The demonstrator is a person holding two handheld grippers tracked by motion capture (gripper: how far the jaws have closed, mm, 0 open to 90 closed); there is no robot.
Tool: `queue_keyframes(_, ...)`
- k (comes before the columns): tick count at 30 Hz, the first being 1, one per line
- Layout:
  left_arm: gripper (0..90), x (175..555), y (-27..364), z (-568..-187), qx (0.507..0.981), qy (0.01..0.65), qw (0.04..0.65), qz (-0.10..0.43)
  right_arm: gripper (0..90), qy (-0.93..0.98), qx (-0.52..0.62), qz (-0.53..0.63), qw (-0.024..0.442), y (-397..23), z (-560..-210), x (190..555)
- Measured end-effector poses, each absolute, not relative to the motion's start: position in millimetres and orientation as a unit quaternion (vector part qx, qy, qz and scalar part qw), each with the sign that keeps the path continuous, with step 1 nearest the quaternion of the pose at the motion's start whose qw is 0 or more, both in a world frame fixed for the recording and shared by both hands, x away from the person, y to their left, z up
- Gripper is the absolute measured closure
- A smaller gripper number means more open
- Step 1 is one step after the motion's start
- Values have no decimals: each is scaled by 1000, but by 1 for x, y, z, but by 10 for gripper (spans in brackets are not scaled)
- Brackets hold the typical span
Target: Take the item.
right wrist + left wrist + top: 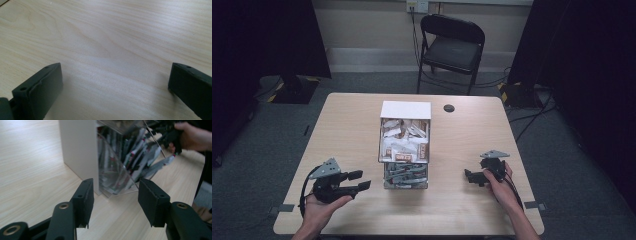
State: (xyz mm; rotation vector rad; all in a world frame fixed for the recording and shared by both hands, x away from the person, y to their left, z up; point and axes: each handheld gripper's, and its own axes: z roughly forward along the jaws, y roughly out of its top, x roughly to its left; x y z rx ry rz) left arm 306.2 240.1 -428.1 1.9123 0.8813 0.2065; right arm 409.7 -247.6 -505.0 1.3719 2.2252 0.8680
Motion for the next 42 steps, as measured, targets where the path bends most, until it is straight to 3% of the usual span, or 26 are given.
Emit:
queue_keyframes(20,626,294,209,-411,782,314,535,66,0,793,489,309,193,-248,-505,410)
queue_keyframes(23,591,295,204,-409,785,310,532,70,0,793,489,309,192,-248,-505,410)
queue_keyframes(30,672,302,186,-409,798,288,528,47,0,793,489,309,192,-248,-505,410)
queue_keyframes(42,672,314,170,-415,811,271,517,39,0,793,489,309,193,-248,-505,410)
